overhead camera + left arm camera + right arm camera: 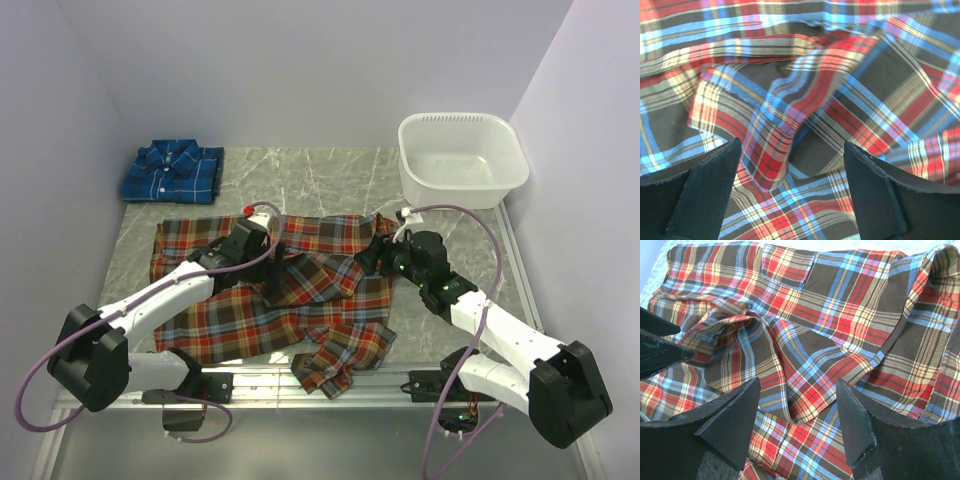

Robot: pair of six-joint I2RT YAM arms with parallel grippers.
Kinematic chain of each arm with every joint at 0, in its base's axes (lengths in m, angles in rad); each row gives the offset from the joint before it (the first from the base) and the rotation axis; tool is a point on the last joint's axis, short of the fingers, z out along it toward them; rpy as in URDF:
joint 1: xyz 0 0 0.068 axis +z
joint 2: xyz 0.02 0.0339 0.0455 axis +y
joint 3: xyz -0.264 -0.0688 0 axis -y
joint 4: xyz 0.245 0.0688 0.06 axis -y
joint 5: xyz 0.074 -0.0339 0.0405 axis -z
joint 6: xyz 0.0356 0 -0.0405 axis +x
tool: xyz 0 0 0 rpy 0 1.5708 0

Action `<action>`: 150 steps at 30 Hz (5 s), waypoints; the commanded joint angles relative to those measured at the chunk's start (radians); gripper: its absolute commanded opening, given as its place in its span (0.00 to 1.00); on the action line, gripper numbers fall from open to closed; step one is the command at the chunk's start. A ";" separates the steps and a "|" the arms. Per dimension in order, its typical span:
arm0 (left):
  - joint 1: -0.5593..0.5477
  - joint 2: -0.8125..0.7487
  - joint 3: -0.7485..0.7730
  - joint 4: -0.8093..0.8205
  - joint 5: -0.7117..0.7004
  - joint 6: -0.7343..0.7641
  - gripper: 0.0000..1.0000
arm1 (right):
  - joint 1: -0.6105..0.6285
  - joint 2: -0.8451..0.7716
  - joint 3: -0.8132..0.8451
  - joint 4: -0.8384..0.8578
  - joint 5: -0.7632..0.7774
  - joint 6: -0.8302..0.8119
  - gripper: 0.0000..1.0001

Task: Fold and stack the long sleeve shirts
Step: Fold the shirt

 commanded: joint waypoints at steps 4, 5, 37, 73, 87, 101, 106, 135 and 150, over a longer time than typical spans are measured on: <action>-0.020 0.040 0.003 -0.016 -0.146 -0.171 0.81 | -0.012 -0.028 -0.010 0.050 0.007 0.004 0.69; -0.020 0.044 0.003 -0.014 -0.141 -0.178 0.79 | -0.015 -0.030 -0.012 0.050 0.007 0.005 0.69; 0.227 0.339 0.645 -0.459 -0.052 -0.064 0.01 | -0.040 0.193 0.178 -0.067 -0.087 -0.013 0.65; 0.432 0.696 1.036 -0.787 -0.190 -0.073 0.10 | -0.034 0.363 0.284 -0.085 -0.188 -0.136 0.66; 0.491 0.797 1.113 -0.801 -0.228 -0.055 0.22 | -0.032 0.366 0.275 -0.068 -0.159 -0.123 0.66; 0.634 0.698 1.049 -0.570 -0.160 -0.087 0.91 | -0.021 0.337 0.271 -0.082 -0.156 -0.125 0.66; 0.754 0.511 0.750 -0.292 0.149 -0.139 0.85 | -0.018 0.322 0.251 -0.062 -0.177 -0.117 0.66; 0.899 0.287 0.130 0.135 0.189 -0.285 0.77 | 0.029 0.499 0.212 0.096 -0.113 0.297 0.61; 1.001 0.442 0.153 0.144 0.164 -0.279 0.76 | -0.152 0.474 -0.001 -0.077 0.016 0.476 0.62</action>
